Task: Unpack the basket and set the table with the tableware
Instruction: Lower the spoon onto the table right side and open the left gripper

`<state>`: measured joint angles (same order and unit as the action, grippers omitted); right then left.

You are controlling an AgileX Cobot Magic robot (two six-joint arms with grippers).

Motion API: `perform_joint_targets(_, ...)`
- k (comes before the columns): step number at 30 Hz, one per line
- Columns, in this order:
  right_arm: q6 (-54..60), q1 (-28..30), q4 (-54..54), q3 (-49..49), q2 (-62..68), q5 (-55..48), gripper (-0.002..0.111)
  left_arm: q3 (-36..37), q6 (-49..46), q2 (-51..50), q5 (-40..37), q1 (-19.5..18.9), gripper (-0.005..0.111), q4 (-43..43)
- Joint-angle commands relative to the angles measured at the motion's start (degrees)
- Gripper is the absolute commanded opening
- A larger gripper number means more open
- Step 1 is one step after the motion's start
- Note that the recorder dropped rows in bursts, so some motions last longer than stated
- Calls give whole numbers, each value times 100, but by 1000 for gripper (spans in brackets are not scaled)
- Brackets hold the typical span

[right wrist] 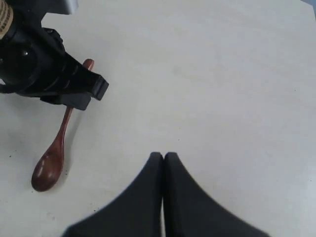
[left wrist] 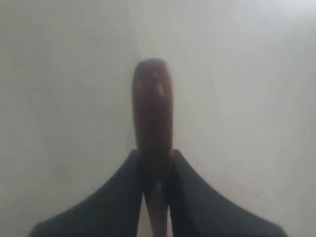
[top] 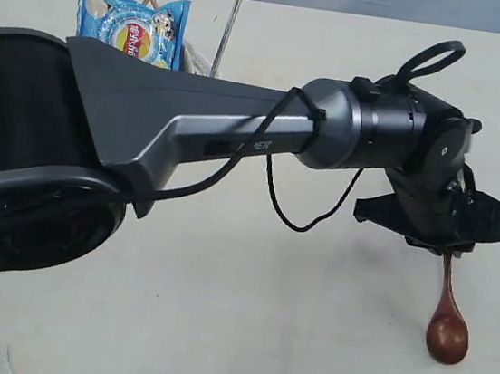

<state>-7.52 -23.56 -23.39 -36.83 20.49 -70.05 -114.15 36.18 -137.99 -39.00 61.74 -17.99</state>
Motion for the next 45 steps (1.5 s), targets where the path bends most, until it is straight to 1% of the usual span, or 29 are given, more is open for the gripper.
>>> perform_joint_targets(1,-4,-1,-66,0,-26,8,-1,-29,23,-3,65,-122,17,120)
perform_joint_targets(4,-4,-1,-66,0,-26,8,-1,-29,23,-3,139,-187,17,85)
perform_joint_targets(8,-4,-1,-66,0,-26,8,-1,-29,23,-22,88,-175,17,36)
perform_joint_targets(13,-4,-1,-66,0,-26,8,-1,-29,-57,-177,-63,-150,17,-367)
perform_joint_targets(33,86,-1,-66,0,-26,8,-1,-29,-146,-201,-88,-150,17,-169)
perform_joint_targets(35,86,-1,-66,0,-26,8,-1,-29,-146,-201,-88,-150,22,-169)
perform_joint_targets(38,86,-1,-66,0,-26,8,-1,-29,-146,-201,-77,-150,43,-169)
perform_joint_targets(40,86,-1,-66,0,-26,8,-1,-29,-146,-201,-68,-150,51,-169)
perform_joint_targets(45,86,-1,-66,0,-26,8,-1,-29,-146,-201,-68,-160,49,-169)
